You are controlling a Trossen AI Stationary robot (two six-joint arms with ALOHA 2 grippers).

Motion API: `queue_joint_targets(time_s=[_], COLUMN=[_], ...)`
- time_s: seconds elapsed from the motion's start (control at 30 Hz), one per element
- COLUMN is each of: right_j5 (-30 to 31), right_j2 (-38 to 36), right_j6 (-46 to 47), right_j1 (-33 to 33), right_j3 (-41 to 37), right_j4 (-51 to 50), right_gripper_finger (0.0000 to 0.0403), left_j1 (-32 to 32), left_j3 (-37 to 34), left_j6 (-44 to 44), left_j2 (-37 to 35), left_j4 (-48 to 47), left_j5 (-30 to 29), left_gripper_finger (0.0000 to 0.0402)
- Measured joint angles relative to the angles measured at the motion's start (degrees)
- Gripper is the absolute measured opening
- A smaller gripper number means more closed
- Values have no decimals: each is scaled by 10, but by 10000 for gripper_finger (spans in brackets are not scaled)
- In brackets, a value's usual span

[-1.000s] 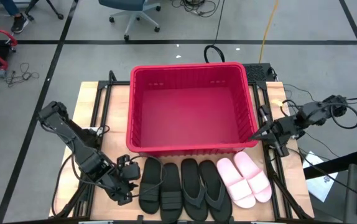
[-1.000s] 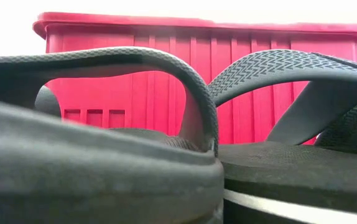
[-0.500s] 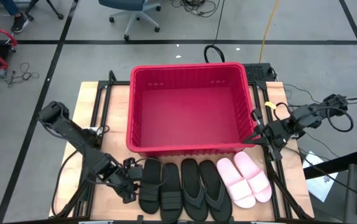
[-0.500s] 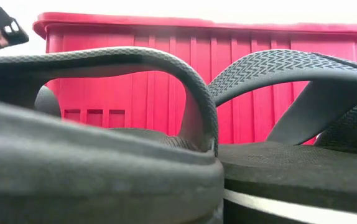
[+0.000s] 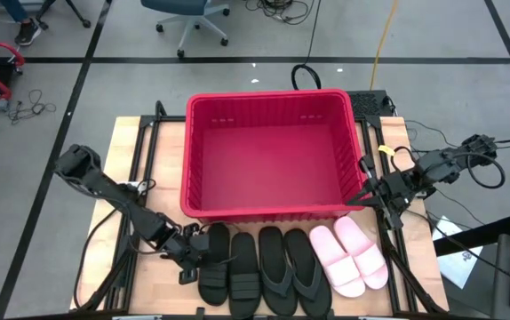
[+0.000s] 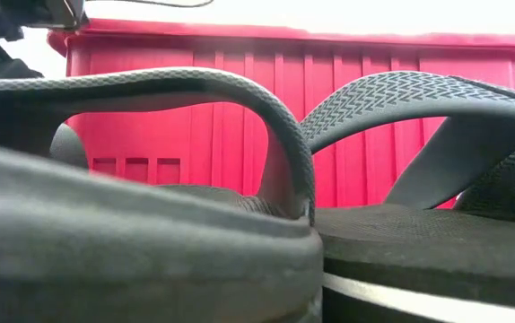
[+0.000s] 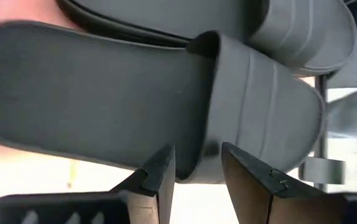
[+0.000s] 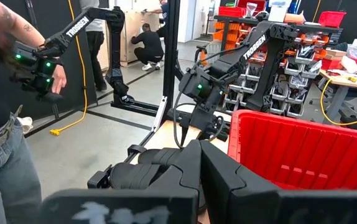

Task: Pick and place slides into bin
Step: Put the left black slide into the red container

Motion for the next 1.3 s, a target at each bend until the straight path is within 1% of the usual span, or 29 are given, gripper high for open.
queue_joint_targets(time_s=[0.07,0.17,0.43,0.67,0.97,1.3], right_j5=[0,0,1,1,1,1], right_j2=[0,0,0,0,0,0], right_j6=[0,0,0,0,0,0], right_j1=[0,0,0,0,0,0], right_j3=[0,0,0,0,0,0], right_j4=[0,-1,-3,-3,-3,-3], right_gripper_finger=[0,0,0,0,0,0], left_j1=[5,6,5,5,-10,-23], left_j3=[-13,-28,-29,-29,-29,-29], left_j6=[-2,-5,-31,-47,-60,-85], left_j2=[0,0,0,0,0,0], left_j4=[36,74,89,110,112,113], left_j5=[26,46,70,71,70,55], left_gripper_finger=[129,129,129,129,129,129])
